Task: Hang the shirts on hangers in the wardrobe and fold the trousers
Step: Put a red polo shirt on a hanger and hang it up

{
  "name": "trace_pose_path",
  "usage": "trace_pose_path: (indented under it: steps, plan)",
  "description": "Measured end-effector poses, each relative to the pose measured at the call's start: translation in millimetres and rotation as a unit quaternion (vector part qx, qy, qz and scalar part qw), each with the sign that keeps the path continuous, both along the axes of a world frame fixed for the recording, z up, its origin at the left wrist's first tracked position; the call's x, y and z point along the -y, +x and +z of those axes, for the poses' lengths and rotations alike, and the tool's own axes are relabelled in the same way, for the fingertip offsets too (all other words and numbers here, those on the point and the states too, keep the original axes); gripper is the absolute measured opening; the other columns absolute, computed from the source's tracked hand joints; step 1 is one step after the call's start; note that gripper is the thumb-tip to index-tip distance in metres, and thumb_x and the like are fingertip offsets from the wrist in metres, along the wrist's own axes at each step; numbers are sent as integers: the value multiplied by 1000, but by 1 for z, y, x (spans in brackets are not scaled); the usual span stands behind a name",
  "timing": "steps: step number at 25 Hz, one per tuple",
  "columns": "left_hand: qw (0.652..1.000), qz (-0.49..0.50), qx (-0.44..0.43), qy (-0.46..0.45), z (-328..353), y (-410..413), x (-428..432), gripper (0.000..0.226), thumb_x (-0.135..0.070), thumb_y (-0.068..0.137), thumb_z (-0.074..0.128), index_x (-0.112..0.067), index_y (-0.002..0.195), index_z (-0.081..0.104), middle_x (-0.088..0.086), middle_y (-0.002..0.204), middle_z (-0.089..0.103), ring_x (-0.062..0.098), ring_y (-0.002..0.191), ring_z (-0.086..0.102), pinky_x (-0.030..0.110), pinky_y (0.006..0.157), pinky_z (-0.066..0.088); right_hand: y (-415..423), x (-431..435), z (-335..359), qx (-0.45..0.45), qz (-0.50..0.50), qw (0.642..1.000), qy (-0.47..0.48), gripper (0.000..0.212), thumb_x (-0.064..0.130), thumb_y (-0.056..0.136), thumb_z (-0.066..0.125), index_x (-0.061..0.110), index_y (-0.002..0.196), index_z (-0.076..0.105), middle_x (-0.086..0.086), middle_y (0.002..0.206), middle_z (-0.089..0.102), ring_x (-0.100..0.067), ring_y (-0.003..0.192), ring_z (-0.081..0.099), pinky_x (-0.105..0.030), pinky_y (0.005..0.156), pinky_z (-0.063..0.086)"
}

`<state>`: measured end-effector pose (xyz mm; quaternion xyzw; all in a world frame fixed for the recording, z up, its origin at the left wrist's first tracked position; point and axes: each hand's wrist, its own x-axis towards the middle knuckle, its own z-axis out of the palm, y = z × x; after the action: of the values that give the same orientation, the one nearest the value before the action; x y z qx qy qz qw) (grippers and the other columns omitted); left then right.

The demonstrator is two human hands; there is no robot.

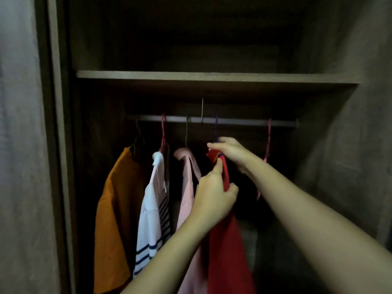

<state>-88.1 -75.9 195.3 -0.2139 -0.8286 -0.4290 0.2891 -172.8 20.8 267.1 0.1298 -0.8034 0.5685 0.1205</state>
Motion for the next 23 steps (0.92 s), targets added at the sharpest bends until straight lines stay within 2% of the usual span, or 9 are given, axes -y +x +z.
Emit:
trace_pose_path:
  steps: [2, 4, 7, 10, 12, 14, 17, 20, 23]
  plan:
    - [1000, -6, 1, 5, 3, -22, -3, 72, -18, 82, 56, -21, 148, 26, 10, 100, 68, 25, 94, 62, 17, 68, 35, -25, -4, 3, 9, -12, 1000, 8, 14, 21, 85, 64, 16, 98, 64, 1, 89, 67, -13, 84, 63, -24, 77, 49]
    - [1000, -12, 12, 19, 2, -43, -9, 74, -14, 81, 57, -20, 148, 26, 10, 98, 68, 23, 90, 62, 14, 67, 34, -51, -8, 5, 19, -42, 999, 28, 40, 24, 82, 66, 12, 119, 59, -4, 107, 67, -18, 98, 63, -29, 88, 49]
    - [999, -15, 24, 20, -7, -61, -18, 77, -12, 78, 56, -19, 148, 25, 12, 98, 67, 26, 91, 63, 21, 75, 42, -76, -15, -2, 38, -64, 995, 73, 55, 24, 82, 64, 12, 133, 49, -10, 127, 60, -23, 112, 58, -32, 97, 45]
    - [1000, -14, 25, -13, -21, -65, -26, 78, -14, 81, 53, -15, 150, 17, 11, 119, 60, 28, 108, 57, 31, 89, 43, -84, -22, -11, 67, -60, 989, 120, 66, 29, 76, 62, 14, 138, 44, -10, 134, 55, -23, 118, 55, -38, 104, 42]
    - [999, -13, 25, -30, -24, -66, -30, 78, -16, 83, 52, -14, 150, 11, 11, 131, 53, 29, 116, 51, 34, 95, 41, -81, -24, -9, 66, -58, 983, 161, 62, 31, 76, 62, 15, 134, 48, -8, 129, 59, -20, 112, 58, -35, 101, 44]
    - [998, -13, 38, -46, -21, -66, -30, 80, -23, 86, 53, -12, 150, 7, 12, 141, 45, 28, 125, 45, 33, 101, 38, -68, -23, 1, 48, -62, 966, 244, 42, 29, 87, 59, 14, 126, 56, -6, 121, 63, -20, 106, 59, -28, 91, 44]
    - [999, -18, 23, -46, -9, -53, -19, 81, -34, 90, 55, -6, 149, 6, 12, 154, 26, 21, 141, 26, 22, 109, 21, -38, -13, 20, -74, -137, 926, 343, 38, 35, 93, 52, 14, 124, 57, -10, 124, 61, -26, 114, 57, -29, 89, 43]
    - [999, 8, -32, 5, 4, -31, 7, 70, -29, 94, 51, -6, 148, 14, 10, 153, 27, 17, 141, 22, 12, 103, 15, -10, 2, 30, -228, -183, 911, 290, 39, 29, 93, 52, 8, 125, 56, -16, 126, 60, -28, 118, 54, -30, 96, 40]
    - [991, 57, -106, 58, -3, -7, 49, 59, -25, 92, 50, -9, 145, 29, 5, 145, 42, 8, 133, 35, 3, 96, 20, 21, 32, 12, -337, -127, 909, 208, 30, 21, 91, 54, 6, 117, 61, -13, 116, 64, -23, 110, 59, -22, 94, 38]
